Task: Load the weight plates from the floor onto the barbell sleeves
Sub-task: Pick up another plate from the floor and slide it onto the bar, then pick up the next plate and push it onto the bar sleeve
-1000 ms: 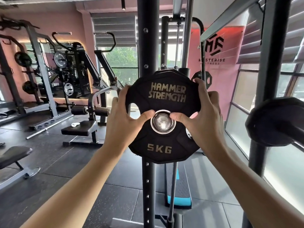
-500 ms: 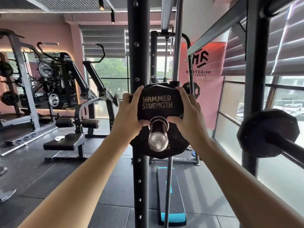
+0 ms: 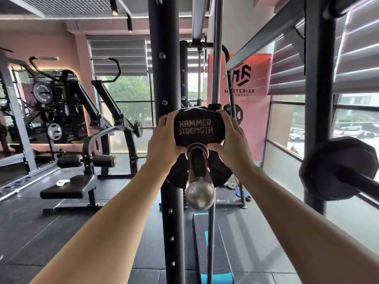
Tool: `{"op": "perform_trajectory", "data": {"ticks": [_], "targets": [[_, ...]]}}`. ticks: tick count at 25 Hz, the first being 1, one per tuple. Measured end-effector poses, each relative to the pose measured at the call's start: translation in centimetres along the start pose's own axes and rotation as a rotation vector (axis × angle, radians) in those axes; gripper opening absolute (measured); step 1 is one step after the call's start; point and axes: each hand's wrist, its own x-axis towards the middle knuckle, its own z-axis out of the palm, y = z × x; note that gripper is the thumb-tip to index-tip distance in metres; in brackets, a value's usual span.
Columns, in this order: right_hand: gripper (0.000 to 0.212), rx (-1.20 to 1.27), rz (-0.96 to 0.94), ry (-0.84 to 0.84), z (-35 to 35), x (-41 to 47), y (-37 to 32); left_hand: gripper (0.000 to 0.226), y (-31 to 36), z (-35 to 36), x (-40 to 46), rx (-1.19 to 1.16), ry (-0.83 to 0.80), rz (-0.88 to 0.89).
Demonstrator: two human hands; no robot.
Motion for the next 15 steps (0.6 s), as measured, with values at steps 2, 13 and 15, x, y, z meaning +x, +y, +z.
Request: {"op": "perform_trajectory", "data": {"ticks": [2,13,15], "targets": [[0.097,-0.018,-0.004,-0.008,0.5,0.8,0.2,0.104,-0.3,0.5,0.6,-0.021,-0.002,-0.023],[0.088,-0.073,0.08,-0.086,0.2,1.6,-0.4,0.098,-1.0,0.8,2.4,-0.029,-0.114,-0.063],[0.081,-0.064,0.094,-0.115,-0.9,1.2,-0.9,0.092,-0.4,-0.1,2.5,-0.049,-0.192,-0.1]]}}
